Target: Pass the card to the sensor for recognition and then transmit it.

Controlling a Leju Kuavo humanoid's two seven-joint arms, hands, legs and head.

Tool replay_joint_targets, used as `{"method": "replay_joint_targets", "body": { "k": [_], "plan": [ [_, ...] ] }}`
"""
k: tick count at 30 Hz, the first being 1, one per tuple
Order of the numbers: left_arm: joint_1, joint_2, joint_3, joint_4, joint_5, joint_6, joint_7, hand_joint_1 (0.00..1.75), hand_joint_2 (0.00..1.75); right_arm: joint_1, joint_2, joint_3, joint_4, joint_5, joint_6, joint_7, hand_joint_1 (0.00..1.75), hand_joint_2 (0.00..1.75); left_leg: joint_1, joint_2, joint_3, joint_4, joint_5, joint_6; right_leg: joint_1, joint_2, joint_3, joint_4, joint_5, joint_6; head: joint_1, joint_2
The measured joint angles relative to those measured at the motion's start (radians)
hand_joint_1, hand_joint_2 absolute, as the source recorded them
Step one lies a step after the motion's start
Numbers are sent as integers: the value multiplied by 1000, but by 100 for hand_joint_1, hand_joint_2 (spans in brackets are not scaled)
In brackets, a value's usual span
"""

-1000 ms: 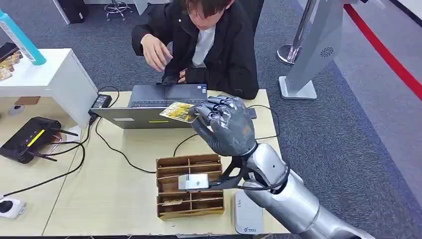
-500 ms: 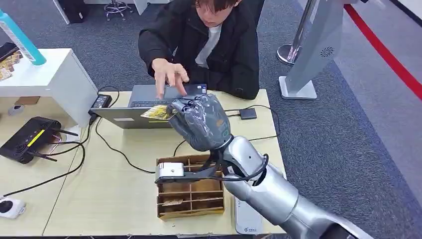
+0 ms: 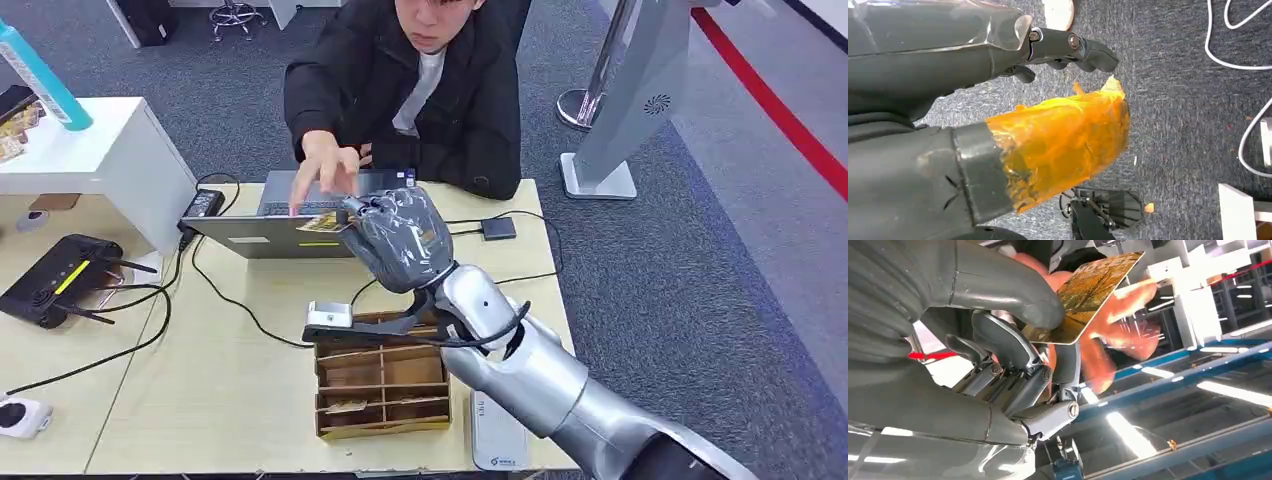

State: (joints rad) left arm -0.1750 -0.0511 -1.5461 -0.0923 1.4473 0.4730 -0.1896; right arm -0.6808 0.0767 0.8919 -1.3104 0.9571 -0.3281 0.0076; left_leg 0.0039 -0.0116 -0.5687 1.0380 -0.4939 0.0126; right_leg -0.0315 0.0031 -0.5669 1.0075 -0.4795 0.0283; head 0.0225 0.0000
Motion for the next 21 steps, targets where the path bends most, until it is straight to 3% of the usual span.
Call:
{"method": "replay_joint_targets", "body": {
  "k": [1, 2, 3, 5, 6, 7, 21],
  "plan": [
    [0, 0, 0, 0, 0, 0, 0, 0, 0, 0, 0, 0, 3, 0, 0, 0, 154, 175, 0, 0, 0, 0, 0, 0, 0, 0, 0, 0, 0, 0, 0, 0],
    [0, 0, 0, 0, 0, 0, 0, 0, 0, 0, 2, 0, 6, 0, 0, 0, 148, 175, 0, 0, 0, 0, 0, 0, 0, 0, 0, 0, 0, 0, 0, 0],
    [0, 0, 0, 0, 0, 0, 0, 0, 0, 0, 2, 0, 8, 0, 0, 0, 175, 175, 0, 0, 0, 0, 0, 0, 0, 0, 0, 0, 0, 0, 0, 0],
    [0, 0, 0, 0, -4, -1, 0, 0, 0, -1, 3, 0, 13, 8, 3, 8, 175, 175, 0, 0, 0, 0, 0, 0, 0, 0, 0, 0, 0, 0, 0, 0],
    [0, -2, 0, 0, -11, -2, 0, 0, 0, -1, 5, 0, 17, 10, 3, 16, 148, 175, 0, 0, 0, 0, 0, 0, 0, 0, 0, 0, 0, 0, 0, 0],
    [0, -3, 0, 0, -18, -4, 0, 0, 0, -1, 6, 0, 22, 18, 3, 22, 5, 175, 0, 0, 0, 0, 0, 0, 0, 0, 0, 0, 0, 0, 0, 0],
    [1, -48, 0, 0, -65, -5, -5, 0, 0, 13, 24, -23, 74, 110, -8, 81, 0, 175, 0, 0, 0, 0, 0, -1, 0, 0, -1, 0, 0, -1, 0, 0]
  ]
}}
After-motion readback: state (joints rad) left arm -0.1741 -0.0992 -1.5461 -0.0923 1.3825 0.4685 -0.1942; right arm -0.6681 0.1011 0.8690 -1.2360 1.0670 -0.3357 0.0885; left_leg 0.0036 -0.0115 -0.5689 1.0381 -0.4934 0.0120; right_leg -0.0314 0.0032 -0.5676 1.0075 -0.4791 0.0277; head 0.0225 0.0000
